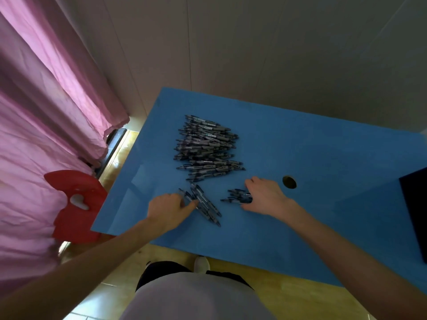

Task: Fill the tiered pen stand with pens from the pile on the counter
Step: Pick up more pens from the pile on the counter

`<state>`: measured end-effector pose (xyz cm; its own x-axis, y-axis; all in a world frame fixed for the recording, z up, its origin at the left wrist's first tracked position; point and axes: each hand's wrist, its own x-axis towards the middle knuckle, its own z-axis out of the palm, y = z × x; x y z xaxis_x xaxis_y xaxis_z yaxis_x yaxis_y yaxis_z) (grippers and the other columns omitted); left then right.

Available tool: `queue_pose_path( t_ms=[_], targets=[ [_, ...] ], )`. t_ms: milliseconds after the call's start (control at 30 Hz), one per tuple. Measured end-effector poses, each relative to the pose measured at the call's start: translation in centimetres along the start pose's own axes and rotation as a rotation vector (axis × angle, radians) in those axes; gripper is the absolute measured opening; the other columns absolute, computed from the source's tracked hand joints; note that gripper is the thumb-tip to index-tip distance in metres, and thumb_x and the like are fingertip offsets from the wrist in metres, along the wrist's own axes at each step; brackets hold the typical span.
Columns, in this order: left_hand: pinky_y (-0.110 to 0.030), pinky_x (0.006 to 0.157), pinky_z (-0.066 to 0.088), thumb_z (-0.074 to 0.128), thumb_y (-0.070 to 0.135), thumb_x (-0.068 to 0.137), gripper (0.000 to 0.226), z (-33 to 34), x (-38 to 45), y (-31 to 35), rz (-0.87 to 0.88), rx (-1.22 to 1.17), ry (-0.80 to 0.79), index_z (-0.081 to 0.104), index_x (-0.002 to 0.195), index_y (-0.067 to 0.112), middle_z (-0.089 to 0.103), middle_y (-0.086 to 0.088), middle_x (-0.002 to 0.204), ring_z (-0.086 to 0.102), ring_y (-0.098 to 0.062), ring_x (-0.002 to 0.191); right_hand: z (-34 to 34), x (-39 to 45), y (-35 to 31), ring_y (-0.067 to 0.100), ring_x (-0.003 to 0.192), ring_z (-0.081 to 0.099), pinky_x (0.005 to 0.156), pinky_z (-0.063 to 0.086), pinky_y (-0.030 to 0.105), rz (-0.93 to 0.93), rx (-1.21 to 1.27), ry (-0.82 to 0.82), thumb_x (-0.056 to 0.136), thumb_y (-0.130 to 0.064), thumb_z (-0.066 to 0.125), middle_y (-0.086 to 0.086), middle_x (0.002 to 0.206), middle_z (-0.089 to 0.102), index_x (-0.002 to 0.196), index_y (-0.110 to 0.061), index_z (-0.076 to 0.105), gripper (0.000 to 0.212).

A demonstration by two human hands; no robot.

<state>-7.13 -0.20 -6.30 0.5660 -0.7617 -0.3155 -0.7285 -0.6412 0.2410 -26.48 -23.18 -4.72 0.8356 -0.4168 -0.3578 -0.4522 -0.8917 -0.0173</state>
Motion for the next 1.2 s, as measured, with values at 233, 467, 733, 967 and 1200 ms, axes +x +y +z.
queue_pose_path(
  t_ms=[233, 467, 733, 967, 1200],
  targets=[
    [-0.028, 0.046, 0.032, 0.039, 0.096, 0.073, 0.076, -1.7, 2.2, 4.2, -0.036, 0.124, -0.054, 0.032, 0.055, 0.022, 0.038, 0.005, 0.049, 0.042, -0.012, 0.047, 0.2, 0.1, -0.9, 0.020, 0.086, 0.054, 0.068, 0.044, 0.033, 0.017, -0.070, -0.135, 0.099, -0.051, 0.044, 0.005, 0.105, 0.053, 0.110, -0.015, 0.050, 0.038],
    [-0.027, 0.046, 0.033, 0.059, 0.084, 0.076, 0.066, -0.9, 2.9, 7.4, -0.156, 0.064, -0.072, 0.044, 0.062, 0.021, 0.047, 0.004, 0.058, 0.047, -0.012, 0.051, 1.0, -0.2, -2.0, 0.020, 0.084, 0.057, 0.068, 0.048, 0.031, 0.063, -0.147, -0.123, 0.105, -0.044, 0.033, 0.010, 0.115, 0.052, 0.119, -0.010, 0.053, 0.041],
    [-0.031, 0.053, 0.038, 0.064, 0.060, 0.079, 0.047, 1.6, 1.3, 7.7, -0.227, -0.160, 0.056, 0.046, 0.089, 0.017, 0.054, 0.003, 0.072, 0.052, -0.016, 0.062, 1.9, -0.2, -2.7, 0.013, 0.058, 0.035, 0.047, 0.027, 0.027, 0.131, -0.189, -0.112, 0.101, -0.026, 0.046, 0.009, 0.111, 0.052, 0.117, -0.007, 0.051, 0.025],
    [-0.032, 0.051, 0.035, 0.052, 0.042, 0.090, 0.030, 2.4, 0.7, 8.0, -0.023, 0.038, 0.106, 0.040, 0.095, 0.015, 0.059, -0.001, 0.077, 0.049, -0.020, 0.061, 3.0, -1.3, -2.4, 0.018, 0.080, 0.052, 0.059, 0.040, 0.029, 0.160, -0.033, 0.020, 0.104, -0.024, 0.046, 0.008, 0.117, 0.050, 0.119, -0.009, 0.050, 0.022],
    [-0.032, 0.058, 0.037, 0.044, 0.029, 0.102, 0.018, 3.0, -0.1, 7.5, 0.179, 0.333, 0.075, 0.046, 0.110, 0.012, 0.064, -0.006, 0.100, 0.054, -0.021, 0.077, 4.4, -3.7, -0.1, 0.023, 0.077, 0.053, 0.062, 0.042, 0.037, 0.231, 0.505, 0.256, 0.102, -0.022, 0.050, 0.004, 0.090, 0.055, 0.089, -0.011, 0.052, 0.018]
  ],
)
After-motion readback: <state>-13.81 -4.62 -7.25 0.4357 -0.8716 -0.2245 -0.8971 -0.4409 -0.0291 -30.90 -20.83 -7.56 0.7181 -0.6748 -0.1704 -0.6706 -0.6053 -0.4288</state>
